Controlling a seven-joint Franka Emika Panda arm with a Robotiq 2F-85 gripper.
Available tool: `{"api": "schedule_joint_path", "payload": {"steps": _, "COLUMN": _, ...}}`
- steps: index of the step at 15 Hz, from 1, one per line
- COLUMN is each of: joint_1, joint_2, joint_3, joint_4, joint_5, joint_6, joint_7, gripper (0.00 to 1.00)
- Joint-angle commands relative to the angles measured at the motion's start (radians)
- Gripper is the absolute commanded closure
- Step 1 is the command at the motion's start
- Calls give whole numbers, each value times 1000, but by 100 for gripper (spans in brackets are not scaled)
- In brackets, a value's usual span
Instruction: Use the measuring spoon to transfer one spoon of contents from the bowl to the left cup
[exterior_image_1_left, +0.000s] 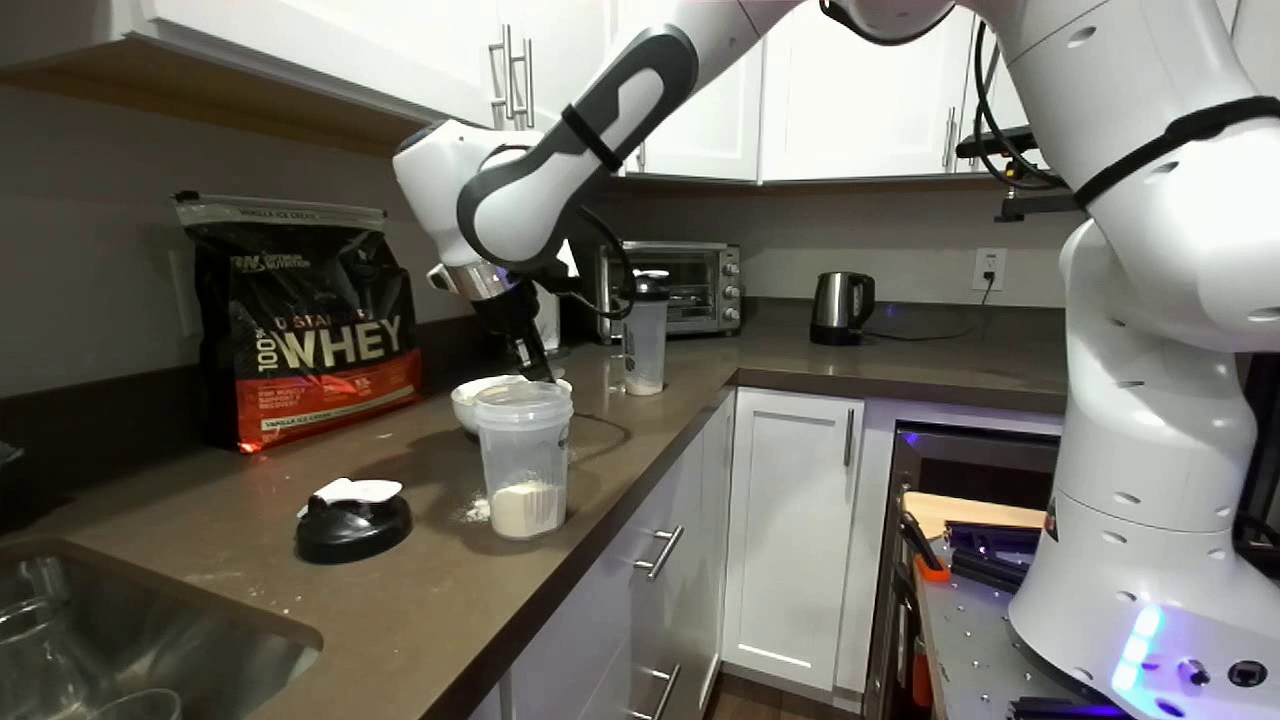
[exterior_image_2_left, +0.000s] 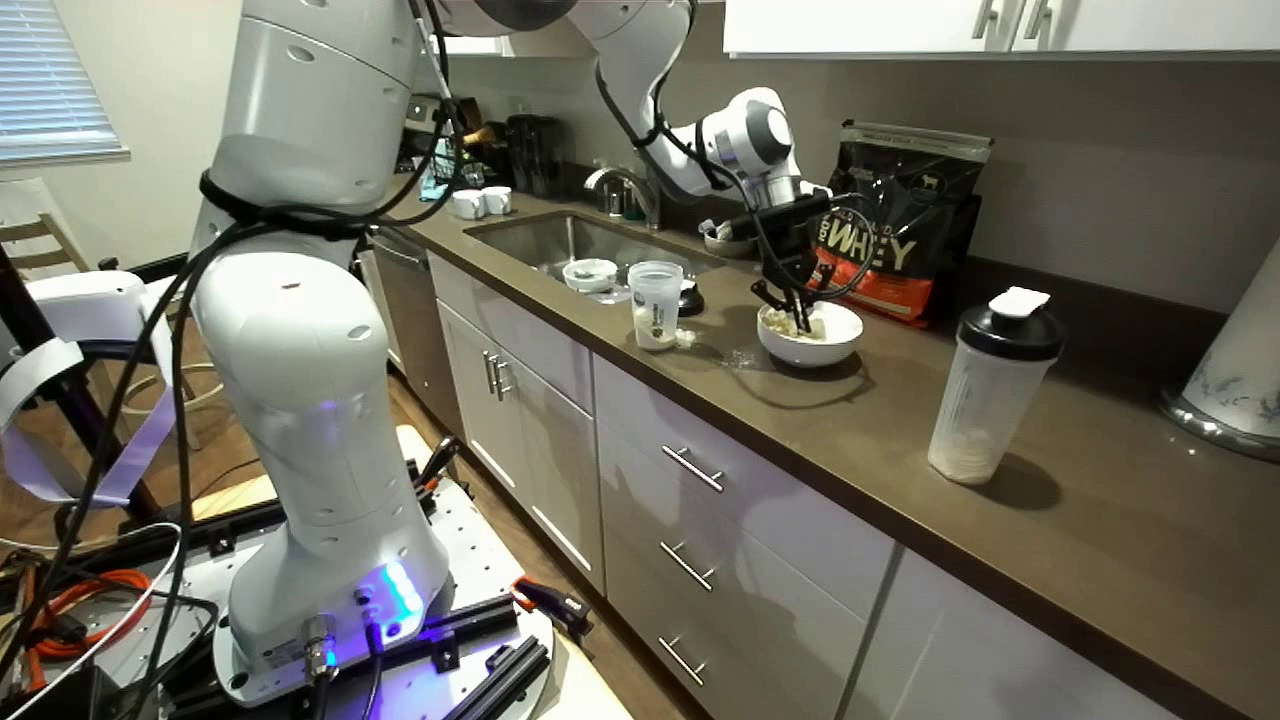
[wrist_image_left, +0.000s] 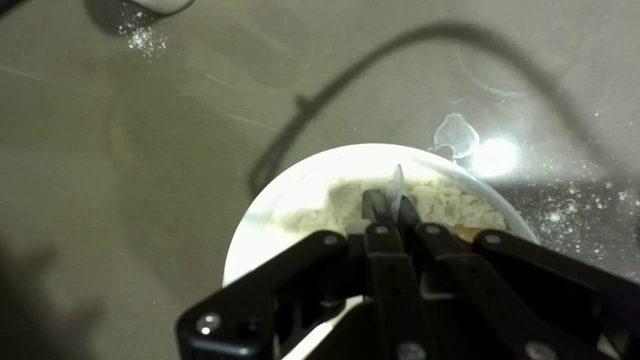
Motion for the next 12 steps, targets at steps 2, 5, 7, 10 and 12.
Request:
{"api": "schedule_joint_path", "payload": {"steps": 2, "joint_1": 9, "joint_2": 23, "joint_3": -3, "joint_4": 55, "joint_5": 55, "joint_6": -47, "joint_7": 30, "gripper": 99}}
{"api": "schedule_joint_path", "payload": {"steps": 5, "joint_1": 12, "joint_2": 29, "joint_3": -5, "joint_4": 68, "joint_5": 67, "joint_6": -54, "joint_7": 41, "gripper": 99}}
{"api": "schedule_joint_path", "payload": {"steps": 7, "joint_1": 14, "joint_2": 31, "joint_3": -5, "joint_4": 72, "joint_5": 74, "joint_6": -57, "joint_7": 44, "gripper": 99}}
{"api": "schedule_joint_path", "payload": {"steps": 10, "joint_1": 17, "joint_2": 32, "joint_3": -4, "joint_4": 78, "joint_5": 86, "joint_6": -68, "joint_7": 49, "gripper": 99}}
{"api": "schedule_joint_path", "payload": {"steps": 12, "joint_1": 18, "joint_2": 31, "joint_3": -2, "joint_4": 79, "joint_5": 93, "joint_6": -74, "joint_7": 52, "gripper": 99}}
